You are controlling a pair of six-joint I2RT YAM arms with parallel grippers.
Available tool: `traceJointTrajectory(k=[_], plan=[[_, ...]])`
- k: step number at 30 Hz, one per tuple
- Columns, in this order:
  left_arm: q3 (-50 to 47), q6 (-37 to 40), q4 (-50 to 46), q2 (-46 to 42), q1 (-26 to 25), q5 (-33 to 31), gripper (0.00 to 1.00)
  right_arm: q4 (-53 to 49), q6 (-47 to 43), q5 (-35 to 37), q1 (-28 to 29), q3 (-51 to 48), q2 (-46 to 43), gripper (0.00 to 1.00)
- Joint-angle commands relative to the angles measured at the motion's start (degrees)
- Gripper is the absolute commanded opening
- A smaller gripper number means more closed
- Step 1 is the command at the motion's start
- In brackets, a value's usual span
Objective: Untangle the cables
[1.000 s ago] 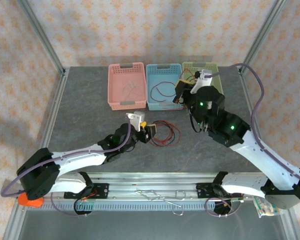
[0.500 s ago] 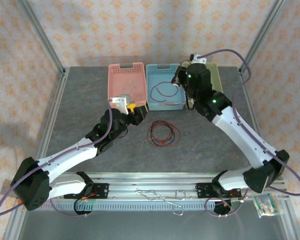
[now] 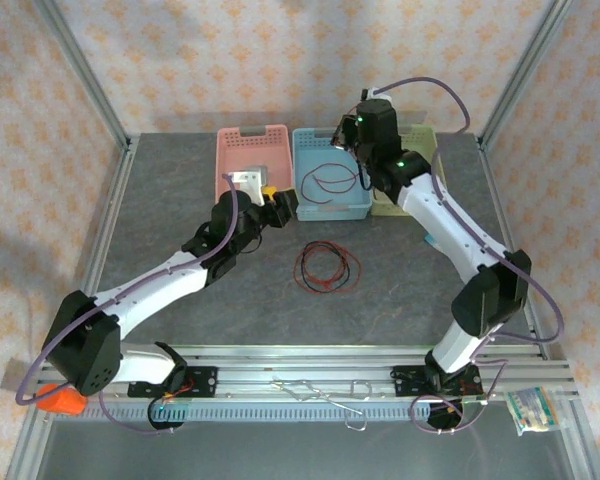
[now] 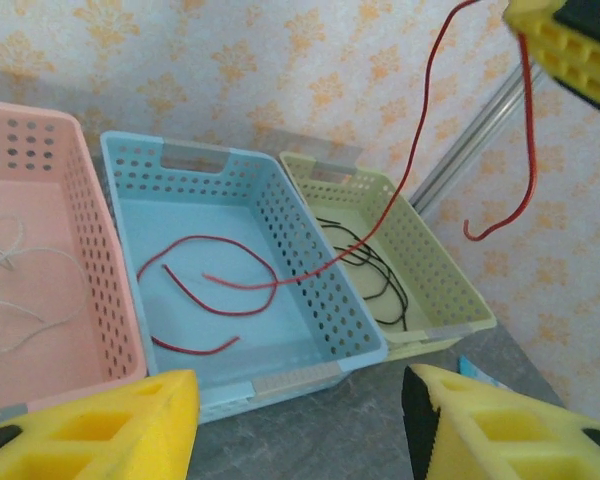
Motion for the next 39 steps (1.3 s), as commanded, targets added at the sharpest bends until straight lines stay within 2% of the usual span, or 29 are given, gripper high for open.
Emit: traceJointTrajectory(k=[1,12,17,24,27,32,35,39], plan=[[3.04,0.96,-0.61,1.91,1.58,-1.3,0.56,1.38,-1.2,-2.66,-0.75,3.27,2.87,0.0],[4.42,0.15,-0.17,5.03,3.71,0.98,0.6,-2.9,-2.25,-2.77,-0.96,11.57,15.57,0.0],[3.78,-0.29,-0.81,6.3,3.82,1.7,0.61,0.63,-3.69,-6.38,-1.47,13.85,21.51,0.0],[6.64,-1.78,-4.74,10.89,3.91,3.38,0.61,-6.88,-3.99,-10.23,-2.37,31.16,35.95,0.0],[6.24,-2.33,-4.79,11.35,3.95,3.83,0.62,-8.9,-3.29,-9.06,-2.44,35.04,39.46,0.0],[5.36,-2.69,-5.43,11.27,3.92,4.25,0.63,-11.79,-0.9,-4.41,-2.88,36.06,41.66,0.0],[4.72,-2.91,-5.79,10.9,3.92,4.59,0.64,-12.88,-0.69,-5.67,-3.25,36.16,41.85,0.06],[4.46,-3.55,-6.85,10.06,3.68,7.16,0.63,-14.51,-2.29,-8.36,-3.25,37.47,40.66,0.22]])
